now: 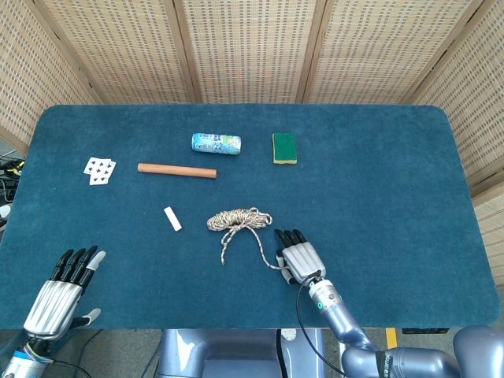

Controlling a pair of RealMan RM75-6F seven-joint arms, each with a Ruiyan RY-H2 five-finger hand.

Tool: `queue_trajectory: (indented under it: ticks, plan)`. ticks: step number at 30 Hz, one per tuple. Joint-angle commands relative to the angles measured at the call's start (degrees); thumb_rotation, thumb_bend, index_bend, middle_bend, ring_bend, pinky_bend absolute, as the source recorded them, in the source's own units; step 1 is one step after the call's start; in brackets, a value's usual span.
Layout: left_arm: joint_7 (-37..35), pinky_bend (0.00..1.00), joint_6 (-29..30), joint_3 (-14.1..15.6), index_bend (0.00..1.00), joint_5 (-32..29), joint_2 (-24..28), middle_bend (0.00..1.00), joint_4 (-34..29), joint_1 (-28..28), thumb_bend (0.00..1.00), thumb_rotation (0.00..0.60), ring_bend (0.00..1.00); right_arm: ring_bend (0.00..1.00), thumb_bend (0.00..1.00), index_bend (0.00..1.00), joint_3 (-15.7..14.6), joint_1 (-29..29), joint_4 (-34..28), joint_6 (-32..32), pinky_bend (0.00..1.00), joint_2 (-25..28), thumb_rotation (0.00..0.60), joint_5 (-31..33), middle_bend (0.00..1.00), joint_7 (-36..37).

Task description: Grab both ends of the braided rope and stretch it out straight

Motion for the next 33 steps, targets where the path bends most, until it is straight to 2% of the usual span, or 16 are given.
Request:
queue_trajectory:
  ticks: [1, 4, 11, 18, 21, 24, 29, 33]
  plan:
    - [0.0, 0.00, 0.0, 0.0, 0.00, 0.0, 0.0, 0.00, 0.0, 0.0, 0.00, 0.600, 0.00, 0.00, 0.46, 0.57, -0.1, 0.1, 0.2, 0.1, 0.00, -0.2, 0.600, -0.1, 0.00, -0.1]
    - [0.1, 0.00, 0.1, 0.0, 0.00, -0.1, 0.0, 0.00, 0.1, 0.0, 0.00, 0.600, 0.00, 0.00, 0.49, 0.59, -0.2, 0.2, 0.3, 0.3, 0.00, -0.2, 0.600, -0.3, 0.00, -0.3]
    - [0.9, 0.00, -1.1, -0.3, 0.00, 0.0, -0.5, 0.00, 0.3, -0.8, 0.00, 0.600, 0.00, 0.00, 0.50, 0.62, -0.8, 0.4, 0.5, 1.5, 0.00, 0.5, 0.600, -3.3, 0.00, -0.2]
    - [5.4, 0.00, -6.5, -5.0, 0.00, 0.2, -4.4, 0.00, 2.0, -7.0, 0.00, 0.600, 0.00, 0.00, 0.49, 0.63, -1.7, 0.6, 2.2, 3.5, 0.00, 1.7, 0.600, -9.2, 0.00, -0.3]
    - [7.9, 0.00, -7.7, -7.6, 0.00, 2.2, -8.1, 0.00, 5.5, -10.3, 0.00, 0.600, 0.00, 0.00, 0.49, 0.63, -2.0, 0.9, 3.0, 3.9, 0.00, 2.2, 0.600, -10.8, 0.00, -1.4]
    - [6.6, 0.00, -10.8, -9.3, 0.08, 6.8, -13.3, 0.00, 13.0, -16.3, 0.02, 0.600, 0.00, 0.00, 0.49, 0.63, -2.3, 1.1, 4.1, 4.1, 0.00, 2.6, 0.600, -12.2, 0.00, -2.2]
    - [3.3, 0.00, -15.1, -10.0, 0.31, 9.6, -18.5, 0.00, 21.1, -23.2, 0.11, 0.600, 0.00, 0.00, 0.49, 0.63, -2.2, 1.2, 4.7, 3.7, 0.00, 2.8, 0.600, -12.9, 0.00, -1.7]
    - [4.3, 0.00, -18.9, -10.7, 0.34, 9.3, -21.9, 0.00, 24.9, -27.3, 0.14, 0.600, 0.00, 0.00, 0.49, 0.64, -2.0, 1.3, 4.9, 3.2, 0.00, 3.0, 0.600, -13.2, 0.00, -1.2]
